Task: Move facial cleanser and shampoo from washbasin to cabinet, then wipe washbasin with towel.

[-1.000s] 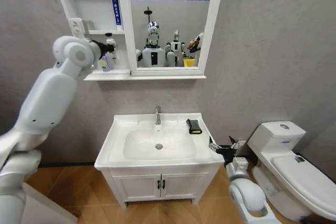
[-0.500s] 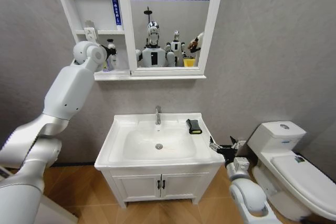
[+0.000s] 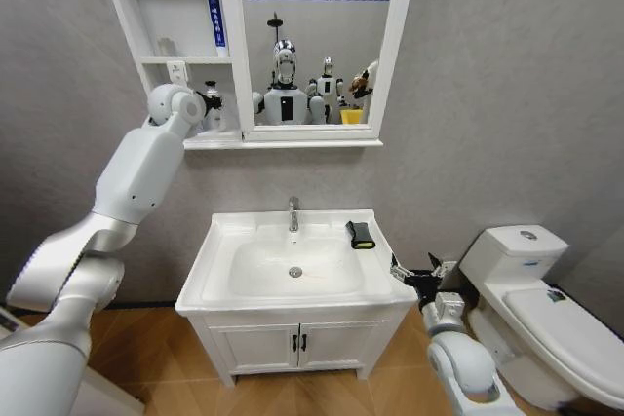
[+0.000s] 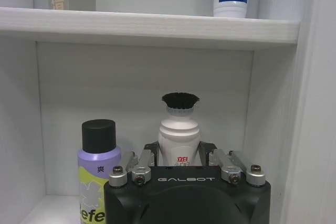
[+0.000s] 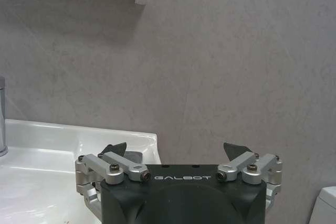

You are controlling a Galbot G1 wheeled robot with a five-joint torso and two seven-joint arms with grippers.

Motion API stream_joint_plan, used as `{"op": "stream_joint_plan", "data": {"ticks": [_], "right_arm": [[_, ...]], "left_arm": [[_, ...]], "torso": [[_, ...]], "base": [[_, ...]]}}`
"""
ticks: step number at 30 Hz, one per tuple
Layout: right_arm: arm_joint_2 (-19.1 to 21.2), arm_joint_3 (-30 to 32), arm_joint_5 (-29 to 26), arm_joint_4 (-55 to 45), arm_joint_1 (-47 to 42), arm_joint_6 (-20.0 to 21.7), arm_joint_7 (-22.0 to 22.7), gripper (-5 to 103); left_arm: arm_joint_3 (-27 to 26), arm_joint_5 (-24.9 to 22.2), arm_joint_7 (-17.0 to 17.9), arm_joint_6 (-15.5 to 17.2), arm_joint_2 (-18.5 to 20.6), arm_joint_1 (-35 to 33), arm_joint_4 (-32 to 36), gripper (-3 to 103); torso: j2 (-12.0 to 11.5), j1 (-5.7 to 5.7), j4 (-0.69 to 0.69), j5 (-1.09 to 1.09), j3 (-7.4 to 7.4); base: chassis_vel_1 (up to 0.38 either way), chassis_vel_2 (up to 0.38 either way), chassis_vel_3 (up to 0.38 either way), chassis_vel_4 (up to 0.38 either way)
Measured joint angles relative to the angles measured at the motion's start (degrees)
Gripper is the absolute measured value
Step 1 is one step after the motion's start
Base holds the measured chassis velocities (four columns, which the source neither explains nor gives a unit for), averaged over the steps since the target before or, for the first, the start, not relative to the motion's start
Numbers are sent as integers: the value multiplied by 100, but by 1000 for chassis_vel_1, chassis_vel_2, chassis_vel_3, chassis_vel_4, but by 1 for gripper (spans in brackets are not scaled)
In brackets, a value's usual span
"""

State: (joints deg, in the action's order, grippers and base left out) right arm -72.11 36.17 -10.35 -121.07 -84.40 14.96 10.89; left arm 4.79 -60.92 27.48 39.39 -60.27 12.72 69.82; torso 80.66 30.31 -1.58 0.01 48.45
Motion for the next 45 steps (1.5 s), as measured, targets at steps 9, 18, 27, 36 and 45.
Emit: {"op": "stream_joint_plan", "data": {"ticks": [9,18,27,36,45], "right_arm": [[58,11,-50,-24,8,8,15,100],[50,33,-55,-25,-10,10,19,100],[74,13,-54,-54,-21,16,28,100],[140,-7,-85,-157,-6,47,63,100],[247,-47,-145,-283,-17,144,137,100]], "left_arm": [[-34,-14,-2,7,-16,-55,94,59],[-44,27,7,8,12,-81,134,92],[-155,-53,158,2,155,-195,665,100],[-409,-406,483,43,910,-493,1897,100],[-1513,-964,1475,-125,2449,-3148,4605,100]], "torso": [[0,0,0,0,0],[0,0,0,0,0],[0,0,-1,0,0],[0,0,-2,0,-1],[1,-1,1,0,-1]], "base": [[0,0,0,0],[0,0,0,0],[0,0,0,0],[0,0,0,0],[0,0,0,0]]}}
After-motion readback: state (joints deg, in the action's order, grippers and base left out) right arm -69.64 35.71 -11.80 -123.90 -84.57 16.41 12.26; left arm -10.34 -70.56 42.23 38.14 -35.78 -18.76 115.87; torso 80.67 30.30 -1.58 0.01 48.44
